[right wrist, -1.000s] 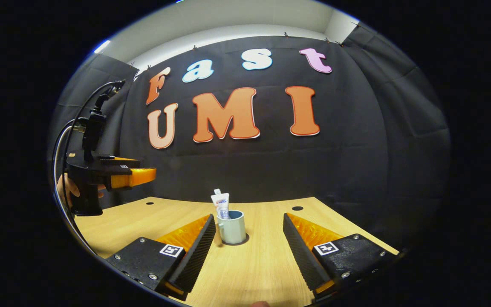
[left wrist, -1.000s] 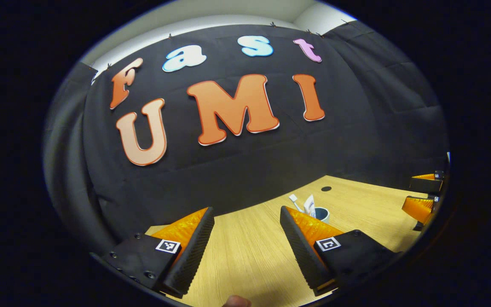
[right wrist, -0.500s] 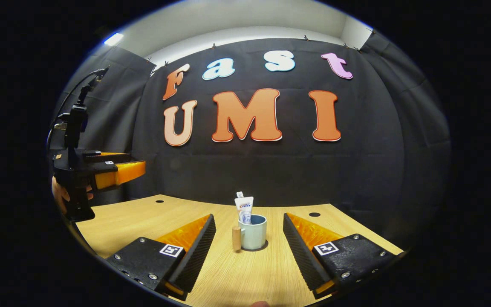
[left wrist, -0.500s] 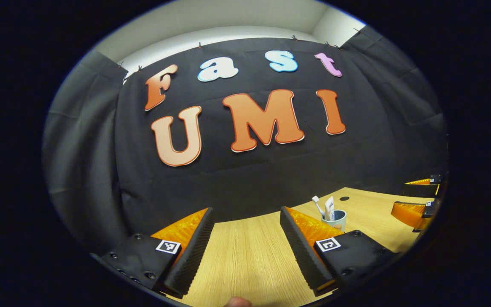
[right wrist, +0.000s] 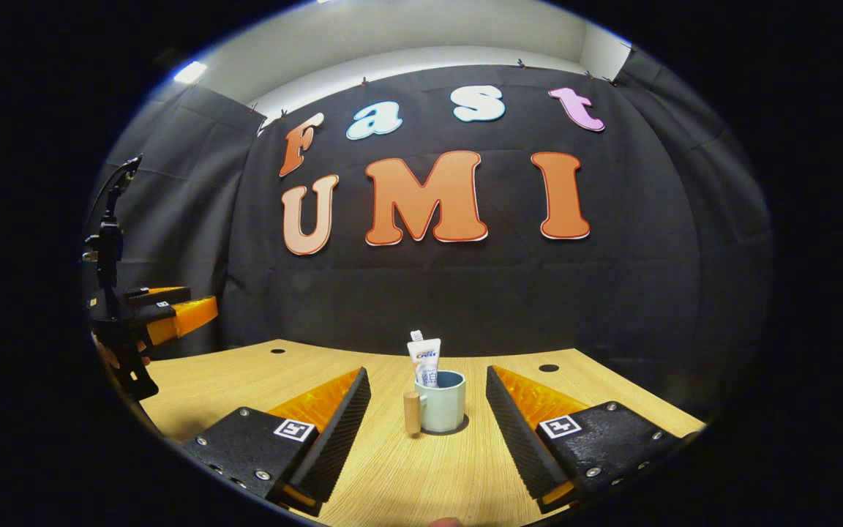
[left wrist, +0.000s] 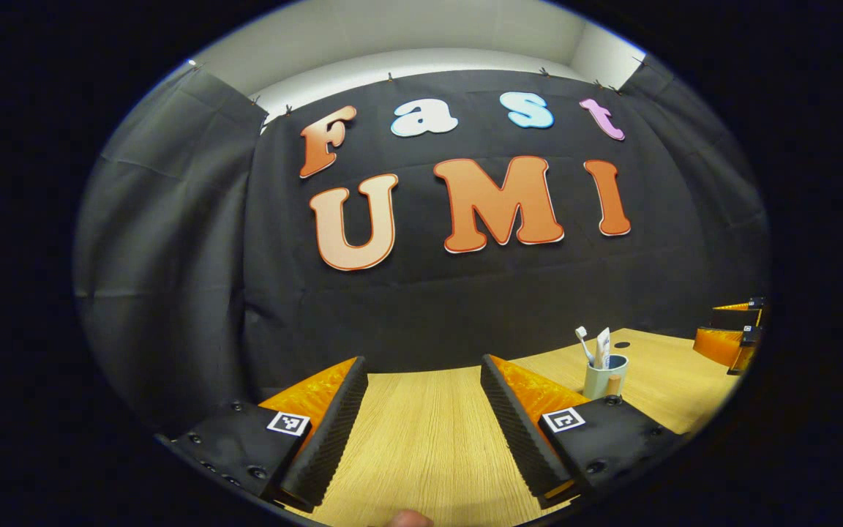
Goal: Put the toothbrush and toothpaste on the desktop into the cup, then pick up the cup and place it on the coaster on the desktop.
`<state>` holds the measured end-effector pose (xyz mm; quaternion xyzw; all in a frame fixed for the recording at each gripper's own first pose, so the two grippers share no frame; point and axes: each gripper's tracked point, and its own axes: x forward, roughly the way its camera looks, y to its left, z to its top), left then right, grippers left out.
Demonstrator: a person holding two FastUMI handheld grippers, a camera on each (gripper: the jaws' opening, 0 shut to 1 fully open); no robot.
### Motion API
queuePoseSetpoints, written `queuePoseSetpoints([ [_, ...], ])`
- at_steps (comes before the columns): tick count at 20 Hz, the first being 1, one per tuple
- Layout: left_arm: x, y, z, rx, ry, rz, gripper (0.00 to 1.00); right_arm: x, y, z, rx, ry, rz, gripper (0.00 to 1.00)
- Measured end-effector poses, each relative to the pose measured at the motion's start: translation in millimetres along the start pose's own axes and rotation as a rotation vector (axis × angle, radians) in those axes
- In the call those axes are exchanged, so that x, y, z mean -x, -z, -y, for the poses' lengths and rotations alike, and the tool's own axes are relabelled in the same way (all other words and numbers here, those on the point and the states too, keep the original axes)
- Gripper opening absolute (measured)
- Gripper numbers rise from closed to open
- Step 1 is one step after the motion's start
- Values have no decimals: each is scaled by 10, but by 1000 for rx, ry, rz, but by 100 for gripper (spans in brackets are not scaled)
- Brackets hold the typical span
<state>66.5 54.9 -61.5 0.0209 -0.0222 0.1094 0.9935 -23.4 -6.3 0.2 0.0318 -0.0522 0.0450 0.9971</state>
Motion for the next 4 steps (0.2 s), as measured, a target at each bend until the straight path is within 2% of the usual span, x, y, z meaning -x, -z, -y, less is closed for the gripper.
queuePoseSetpoints([
  [4,-34,14,-87,42,-30,11,100,3,-9,2,14,-2,20,96],
])
